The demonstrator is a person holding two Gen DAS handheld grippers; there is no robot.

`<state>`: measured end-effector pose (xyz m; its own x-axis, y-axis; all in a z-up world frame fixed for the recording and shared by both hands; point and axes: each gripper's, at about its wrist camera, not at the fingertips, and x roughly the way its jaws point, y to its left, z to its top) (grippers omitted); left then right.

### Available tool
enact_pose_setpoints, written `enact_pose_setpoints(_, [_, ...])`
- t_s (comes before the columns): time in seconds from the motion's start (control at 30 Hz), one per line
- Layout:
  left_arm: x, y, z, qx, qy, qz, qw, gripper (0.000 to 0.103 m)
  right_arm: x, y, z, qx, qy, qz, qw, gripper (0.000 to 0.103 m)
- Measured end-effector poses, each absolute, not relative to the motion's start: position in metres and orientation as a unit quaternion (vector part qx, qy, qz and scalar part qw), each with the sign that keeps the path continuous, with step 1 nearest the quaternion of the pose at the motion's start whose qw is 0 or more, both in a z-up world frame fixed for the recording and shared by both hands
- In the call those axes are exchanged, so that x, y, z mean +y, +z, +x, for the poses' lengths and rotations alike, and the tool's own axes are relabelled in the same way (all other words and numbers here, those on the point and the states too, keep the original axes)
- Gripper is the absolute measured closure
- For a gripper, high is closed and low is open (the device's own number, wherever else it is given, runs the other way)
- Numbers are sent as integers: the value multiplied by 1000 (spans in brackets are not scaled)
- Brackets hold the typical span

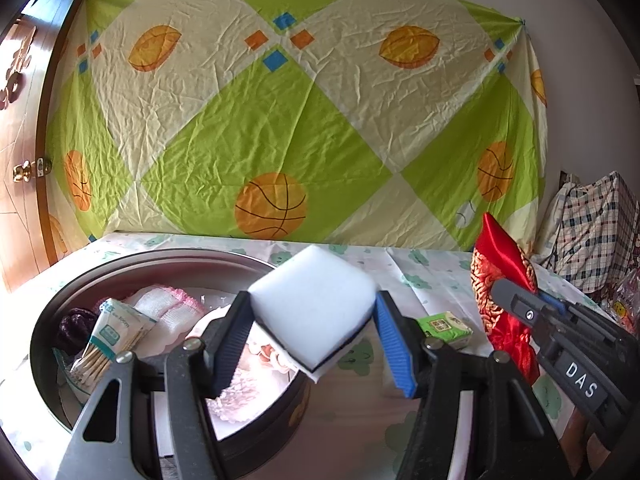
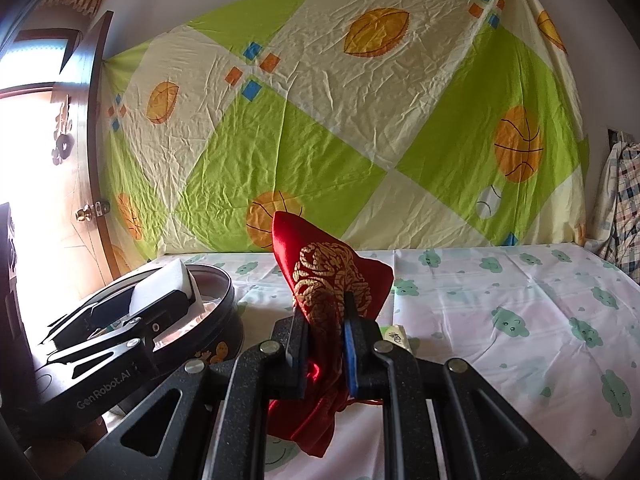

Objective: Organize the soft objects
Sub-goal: 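Carry the white sponge and red pouch toward the tin with both grippers, then hold the sponge and red pouch above the tin with both grippers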

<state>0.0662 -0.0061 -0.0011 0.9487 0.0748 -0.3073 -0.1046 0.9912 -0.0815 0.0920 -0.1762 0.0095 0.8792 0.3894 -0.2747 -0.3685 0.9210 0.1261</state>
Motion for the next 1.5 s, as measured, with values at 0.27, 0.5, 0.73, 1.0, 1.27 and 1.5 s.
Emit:
enact_pose_setpoints(0.27, [4, -1, 62, 149, 50, -56, 986, 42, -163, 10, 88, 146, 206, 23, 967, 87])
enact_pose_setpoints(0.5, [16, -1, 58, 146, 60, -60, 986, 41, -156, 10, 87, 147, 215, 23, 965, 87])
enact_pose_setpoints(0.73, [28, -1, 54, 143, 73, -64, 985, 42, -141, 10, 83, 145, 232, 16, 962, 87])
enact_pose_setpoints(1.0, [38, 0, 51, 145, 82, -69, 984, 42, -123, 10, 80, 144, 249, 8, 958, 87])
enact_pose_setpoints(1.27, [50, -1, 49, 148, 92, -79, 982, 42, -109, 9, 77, 145, 261, 0, 954, 87])
enact_pose_setpoints(1.5, [57, -2, 46, 148, 97, -82, 981, 42, -99, 9, 74, 143, 270, -4, 952, 87])
